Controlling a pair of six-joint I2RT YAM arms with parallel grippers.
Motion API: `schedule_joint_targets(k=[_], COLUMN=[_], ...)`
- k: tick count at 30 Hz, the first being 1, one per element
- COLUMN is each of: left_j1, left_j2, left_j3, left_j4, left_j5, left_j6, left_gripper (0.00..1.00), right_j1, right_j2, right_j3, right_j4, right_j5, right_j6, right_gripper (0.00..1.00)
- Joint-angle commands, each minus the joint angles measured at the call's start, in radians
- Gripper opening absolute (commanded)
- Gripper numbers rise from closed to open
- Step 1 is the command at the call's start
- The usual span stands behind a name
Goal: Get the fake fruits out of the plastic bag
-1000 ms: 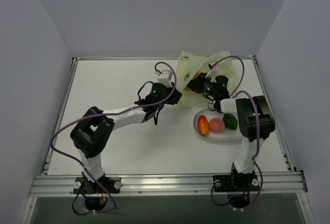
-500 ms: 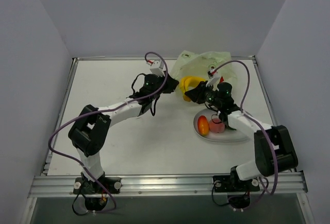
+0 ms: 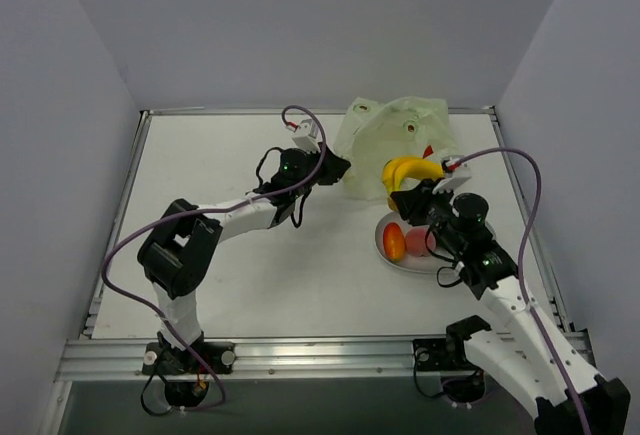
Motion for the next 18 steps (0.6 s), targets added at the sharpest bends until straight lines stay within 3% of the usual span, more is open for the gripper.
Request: schedule_joint_targets(k=[1, 8, 18], left_j1=[-0.004, -0.027, -0.037], left_j2=[0.003, 0.023, 0.014], left_j3=[0.009, 0.003, -0.006], left_j4=[0.104, 0.133, 0.134], left_j5=[0.037, 0.071, 0.088], left_j6=[-0.025, -0.01, 0.021], left_gripper=[0.02, 0.02, 0.02], right_j1=[-0.008, -0.017, -0.076], right_j2=[-0.102, -0.05, 0.098], right_j3=[-0.029, -0.12, -0.1], right_j4=[-0.116, -0.067, -0.018], right_j5=[0.137, 0.263, 0.27], right_j6=[0.069, 0.144, 0.155], right_gripper=[0.0, 0.0, 0.0])
